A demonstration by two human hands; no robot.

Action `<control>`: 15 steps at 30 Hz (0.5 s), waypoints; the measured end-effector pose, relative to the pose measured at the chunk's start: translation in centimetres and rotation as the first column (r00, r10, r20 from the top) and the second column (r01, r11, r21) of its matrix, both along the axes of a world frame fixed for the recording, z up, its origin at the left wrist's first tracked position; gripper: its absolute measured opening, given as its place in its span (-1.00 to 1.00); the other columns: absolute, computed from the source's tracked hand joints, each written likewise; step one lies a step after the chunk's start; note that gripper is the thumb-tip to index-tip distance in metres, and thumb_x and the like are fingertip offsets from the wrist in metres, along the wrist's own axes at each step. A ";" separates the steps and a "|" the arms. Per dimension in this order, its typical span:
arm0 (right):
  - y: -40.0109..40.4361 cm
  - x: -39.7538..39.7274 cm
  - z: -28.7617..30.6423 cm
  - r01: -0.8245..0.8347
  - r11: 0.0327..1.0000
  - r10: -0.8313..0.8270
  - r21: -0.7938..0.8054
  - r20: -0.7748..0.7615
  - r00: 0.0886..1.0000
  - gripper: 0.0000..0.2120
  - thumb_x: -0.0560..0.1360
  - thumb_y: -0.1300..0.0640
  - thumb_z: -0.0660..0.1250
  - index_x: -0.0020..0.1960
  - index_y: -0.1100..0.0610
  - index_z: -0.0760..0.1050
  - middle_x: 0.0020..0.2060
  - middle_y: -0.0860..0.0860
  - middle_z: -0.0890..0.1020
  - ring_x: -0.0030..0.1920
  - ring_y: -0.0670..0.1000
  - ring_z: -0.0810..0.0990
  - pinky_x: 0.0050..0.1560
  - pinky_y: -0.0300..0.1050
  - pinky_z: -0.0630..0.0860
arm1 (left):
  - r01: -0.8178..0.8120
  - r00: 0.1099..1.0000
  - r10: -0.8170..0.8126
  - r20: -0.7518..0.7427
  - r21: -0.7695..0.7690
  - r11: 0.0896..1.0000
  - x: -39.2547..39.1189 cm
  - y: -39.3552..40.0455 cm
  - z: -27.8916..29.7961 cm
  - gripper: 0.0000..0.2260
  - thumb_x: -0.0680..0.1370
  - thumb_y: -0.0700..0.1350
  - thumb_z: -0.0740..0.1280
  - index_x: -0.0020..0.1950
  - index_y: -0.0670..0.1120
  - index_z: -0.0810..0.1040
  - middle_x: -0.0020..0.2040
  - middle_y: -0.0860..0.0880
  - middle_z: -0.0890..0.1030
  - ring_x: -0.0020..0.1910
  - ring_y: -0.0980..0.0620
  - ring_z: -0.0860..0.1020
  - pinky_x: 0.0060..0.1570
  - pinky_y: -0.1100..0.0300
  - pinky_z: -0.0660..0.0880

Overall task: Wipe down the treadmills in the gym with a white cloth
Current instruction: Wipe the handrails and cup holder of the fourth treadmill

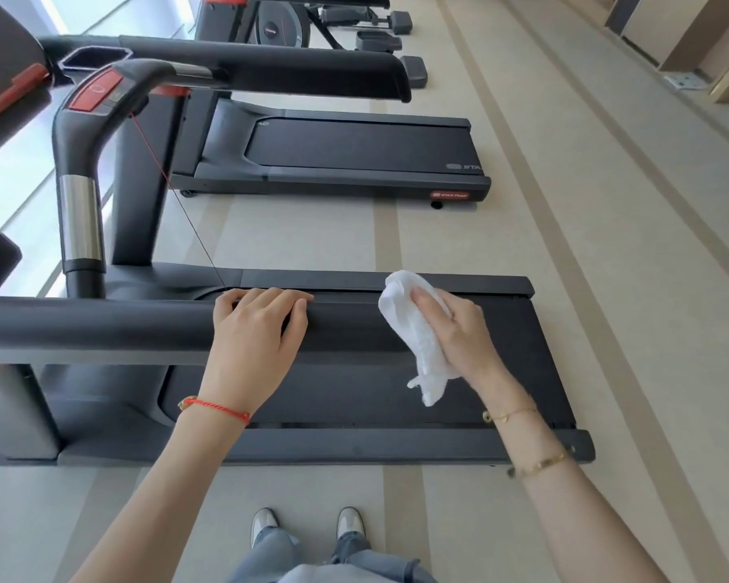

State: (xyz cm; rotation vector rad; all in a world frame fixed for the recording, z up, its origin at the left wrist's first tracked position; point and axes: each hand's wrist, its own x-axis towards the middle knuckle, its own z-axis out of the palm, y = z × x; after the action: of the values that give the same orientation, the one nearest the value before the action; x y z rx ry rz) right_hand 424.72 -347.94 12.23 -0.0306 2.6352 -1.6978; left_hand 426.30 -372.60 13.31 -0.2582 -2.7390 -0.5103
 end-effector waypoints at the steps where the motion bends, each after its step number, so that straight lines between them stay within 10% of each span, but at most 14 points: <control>1: -0.3 1.0 -0.9 0.056 0.998 -0.051 0.042 -0.120 0.992 -0.81 0.53 -0.25 0.19 -0.13 -0.23 0.52 -0.22 -0.24 0.61 -0.17 -0.21 0.58 -0.12 -0.20 0.45 | 0.003 1.000 -0.003 0.002 -0.002 1.000 0.0 0.0 0.0 -0.70 0.64 -0.08 0.10 0.04 -0.01 0.64 -0.09 0.08 0.66 -0.04 0.00 0.60 0.24 0.04 0.28; 5: -1.4 3.1 -2.9 0.167 0.937 -0.009 0.306 -0.458 0.889 -0.66 0.57 -0.20 0.17 0.23 -0.04 0.45 0.14 -0.17 0.51 0.16 -0.13 0.47 0.16 -0.25 0.38 | 0.005 1.000 -0.005 -0.005 0.002 1.000 0.0 0.1 -0.1 -0.70 0.64 -0.09 0.10 0.02 -0.02 0.64 -0.09 0.08 0.67 -0.06 0.00 0.61 0.23 0.03 0.28; 11: 0.0 -1.6 0.7 -0.003 0.999 -0.002 0.049 0.093 0.996 -0.57 0.50 -0.22 0.25 -0.42 0.03 0.41 -0.50 -0.13 0.46 -0.40 -0.10 0.46 -0.25 -0.11 0.39 | 0.019 1.000 -0.019 0.009 0.010 1.000 0.1 0.0 0.2 -0.70 0.64 -0.08 0.10 0.04 -0.03 0.64 -0.05 0.07 0.67 -0.03 0.00 0.60 0.25 0.04 0.26; 15: -1.5 0.9 -0.2 0.125 0.935 -0.052 0.332 -0.219 0.974 -0.63 0.53 -0.29 0.11 -0.22 -0.06 0.47 -0.31 -0.14 0.55 -0.27 -0.13 0.50 -0.23 -0.19 0.41 | 0.019 1.000 -0.019 0.002 0.012 1.000 0.1 0.0 0.2 -0.70 0.64 -0.09 0.10 0.03 -0.04 0.64 -0.06 0.07 0.67 -0.05 -0.01 0.60 0.23 0.04 0.27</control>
State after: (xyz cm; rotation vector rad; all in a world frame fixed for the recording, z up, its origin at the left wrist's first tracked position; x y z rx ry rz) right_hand 425.65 -349.41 12.01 -0.0915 3.0964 -1.2894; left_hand 426.42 -372.56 13.48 -0.2810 -2.7375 -0.5326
